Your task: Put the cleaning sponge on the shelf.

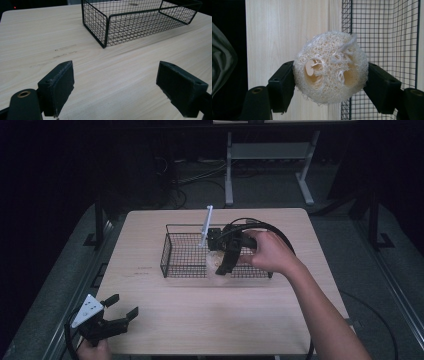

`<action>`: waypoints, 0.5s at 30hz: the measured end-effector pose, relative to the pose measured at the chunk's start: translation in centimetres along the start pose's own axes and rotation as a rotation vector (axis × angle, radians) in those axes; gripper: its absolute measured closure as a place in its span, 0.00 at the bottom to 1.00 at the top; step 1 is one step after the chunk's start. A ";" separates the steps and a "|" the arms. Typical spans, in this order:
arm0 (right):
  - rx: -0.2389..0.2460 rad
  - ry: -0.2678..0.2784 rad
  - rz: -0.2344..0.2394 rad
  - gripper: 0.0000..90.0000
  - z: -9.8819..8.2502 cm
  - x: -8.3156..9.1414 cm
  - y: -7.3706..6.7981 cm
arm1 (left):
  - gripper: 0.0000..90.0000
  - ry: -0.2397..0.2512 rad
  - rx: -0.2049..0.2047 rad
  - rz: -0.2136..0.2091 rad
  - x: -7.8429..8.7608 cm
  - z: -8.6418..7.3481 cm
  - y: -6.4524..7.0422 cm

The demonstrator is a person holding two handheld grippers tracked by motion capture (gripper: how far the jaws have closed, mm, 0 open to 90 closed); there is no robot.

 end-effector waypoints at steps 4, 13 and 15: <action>-0.016 -0.006 -0.002 0.32 -0.1 0.2 0.7 | 0.15 -0.005 -0.004 -0.002 -0.1 0.0 0.0; -0.045 -0.017 -0.011 0.32 -0.4 0.0 2.2 | 0.15 -0.011 -0.012 -0.003 -0.3 0.0 0.2; -0.052 -0.017 -0.009 0.32 -0.4 0.1 2.3 | 0.15 -0.011 -0.011 -0.003 -0.3 0.0 0.2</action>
Point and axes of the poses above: each handheld gripper's, and its own axes: x roughly backward along the jaws, z roughly out of its top, y roughly to its right, the point moved 1 cm from there along -x, roughly forward along the jaws, and after that the axes turned 2 degrees about x, right-handed, at the moved point
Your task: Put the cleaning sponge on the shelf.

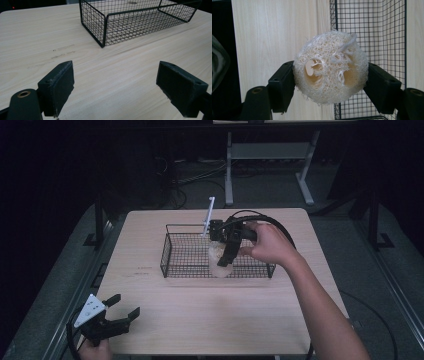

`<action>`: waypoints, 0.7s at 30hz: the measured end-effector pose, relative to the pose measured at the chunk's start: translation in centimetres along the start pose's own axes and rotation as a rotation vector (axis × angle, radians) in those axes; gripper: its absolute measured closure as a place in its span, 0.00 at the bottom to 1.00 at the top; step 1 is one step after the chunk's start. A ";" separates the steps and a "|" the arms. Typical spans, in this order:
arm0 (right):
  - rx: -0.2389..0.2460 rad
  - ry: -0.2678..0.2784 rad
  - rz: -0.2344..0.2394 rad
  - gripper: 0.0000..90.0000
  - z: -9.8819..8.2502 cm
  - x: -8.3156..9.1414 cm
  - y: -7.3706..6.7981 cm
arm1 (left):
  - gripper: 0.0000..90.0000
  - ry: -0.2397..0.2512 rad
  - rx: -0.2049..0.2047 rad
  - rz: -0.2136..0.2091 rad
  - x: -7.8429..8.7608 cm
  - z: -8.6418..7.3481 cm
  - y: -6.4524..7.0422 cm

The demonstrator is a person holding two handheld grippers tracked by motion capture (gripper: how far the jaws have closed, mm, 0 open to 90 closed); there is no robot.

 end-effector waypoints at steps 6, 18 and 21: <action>-0.029 0.017 -0.010 0.32 -0.2 -0.3 1.3 | 0.15 0.005 0.003 -0.002 0.0 0.0 0.0; -0.111 -0.009 -0.016 0.32 -1.2 -2.0 4.3 | 0.15 0.001 0.003 -0.004 0.0 0.0 0.0; -0.128 -0.006 -0.023 0.32 -1.6 -2.2 4.9 | 0.15 0.000 0.002 -0.007 0.0 0.0 -0.1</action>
Point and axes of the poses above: each handheld gripper's, and its own axes: x roughly backward along the jaws, z roughly out of its top, y roughly to its right, the point moved 1 cm from there along -x, roughly forward along the jaws, and after that the axes turned 2 degrees about x, right-handed, at the moved point
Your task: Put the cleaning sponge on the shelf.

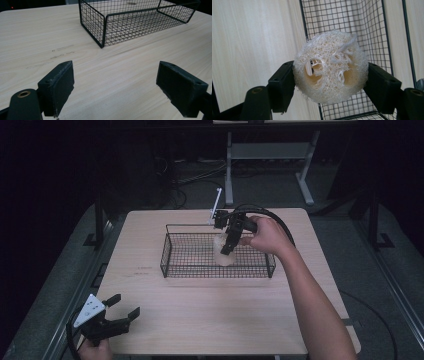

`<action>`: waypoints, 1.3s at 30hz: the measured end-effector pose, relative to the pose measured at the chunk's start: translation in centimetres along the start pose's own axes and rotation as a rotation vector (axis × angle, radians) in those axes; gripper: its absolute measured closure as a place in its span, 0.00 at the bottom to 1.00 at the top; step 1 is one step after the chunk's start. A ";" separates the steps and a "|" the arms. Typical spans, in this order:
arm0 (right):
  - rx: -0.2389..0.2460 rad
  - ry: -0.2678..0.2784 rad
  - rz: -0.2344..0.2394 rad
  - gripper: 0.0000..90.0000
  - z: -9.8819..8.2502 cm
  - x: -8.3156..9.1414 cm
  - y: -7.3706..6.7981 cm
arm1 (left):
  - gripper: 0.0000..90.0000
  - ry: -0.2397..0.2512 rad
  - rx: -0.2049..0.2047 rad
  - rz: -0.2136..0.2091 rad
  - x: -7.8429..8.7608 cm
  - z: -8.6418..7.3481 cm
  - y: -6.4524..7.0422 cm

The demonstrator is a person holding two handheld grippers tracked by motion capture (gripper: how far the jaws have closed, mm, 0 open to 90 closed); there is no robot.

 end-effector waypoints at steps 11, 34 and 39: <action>-0.059 -0.010 -0.012 0.32 -0.5 -1.0 1.8 | 0.15 0.000 0.002 0.002 0.0 0.0 0.1; -0.117 -0.038 -0.008 0.32 -0.1 -5.4 3.7 | 0.15 0.003 0.001 0.000 0.0 -0.1 0.0; -0.108 -0.058 0.001 0.31 0.1 -6.6 3.7 | 0.15 0.003 0.006 -0.002 0.1 -0.1 -0.1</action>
Point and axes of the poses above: each handheld gripper's, and its own axes: x roughly backward along the jaws, z roughly out of its top, y roughly to its right, the point moved 1 cm from there along -x, roughly forward along the jaws, and after that the axes turned 2 degrees about x, right-handed, at the moved point
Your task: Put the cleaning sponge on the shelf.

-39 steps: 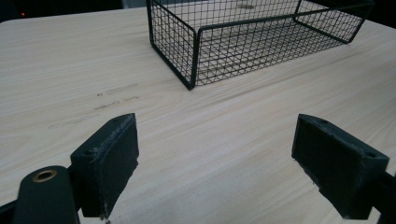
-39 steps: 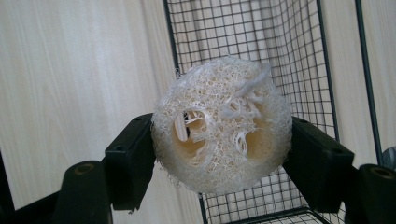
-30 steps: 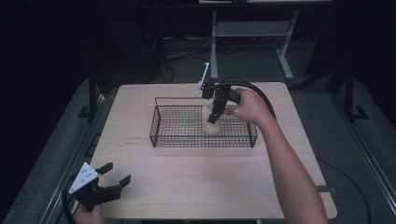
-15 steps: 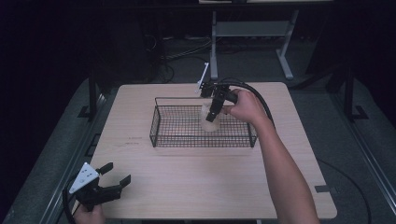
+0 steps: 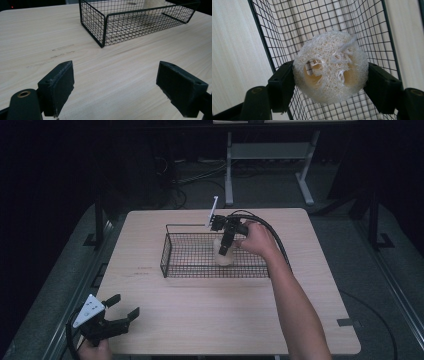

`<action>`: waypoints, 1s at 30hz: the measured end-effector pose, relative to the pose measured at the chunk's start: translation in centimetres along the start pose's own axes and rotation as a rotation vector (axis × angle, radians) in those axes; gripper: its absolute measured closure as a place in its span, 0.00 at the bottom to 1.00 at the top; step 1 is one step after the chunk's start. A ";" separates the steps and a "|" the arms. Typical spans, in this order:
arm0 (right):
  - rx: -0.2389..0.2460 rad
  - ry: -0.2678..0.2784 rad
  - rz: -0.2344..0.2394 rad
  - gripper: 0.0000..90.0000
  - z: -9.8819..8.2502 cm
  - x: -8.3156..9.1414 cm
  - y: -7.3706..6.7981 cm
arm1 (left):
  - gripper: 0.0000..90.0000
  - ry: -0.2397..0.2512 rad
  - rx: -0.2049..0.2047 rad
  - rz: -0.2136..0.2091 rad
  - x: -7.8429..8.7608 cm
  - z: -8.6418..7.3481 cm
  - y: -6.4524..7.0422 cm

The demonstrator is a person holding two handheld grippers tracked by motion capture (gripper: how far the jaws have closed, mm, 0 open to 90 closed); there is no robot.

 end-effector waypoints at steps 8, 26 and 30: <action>-0.021 -0.011 0.021 0.31 -0.4 -1.6 0.2 | 0.15 0.000 0.001 0.001 0.1 0.0 0.0; -0.042 -0.035 0.040 0.31 -1.4 -3.5 0.5 | 0.15 0.003 0.005 0.007 0.2 -0.1 0.0; -0.045 -0.013 0.039 0.30 -1.4 -3.4 0.4 | 0.15 0.005 0.012 0.009 0.2 0.0 -0.1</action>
Point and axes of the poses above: each handheld gripper's, and its own axes: x roughly backward along the jaws, z roughly out of its top, y roughly to its right, the point moved 1 cm from there along -x, roughly forward along the jaws, and after that the axes turned 2 degrees about x, right-handed, at the moved point
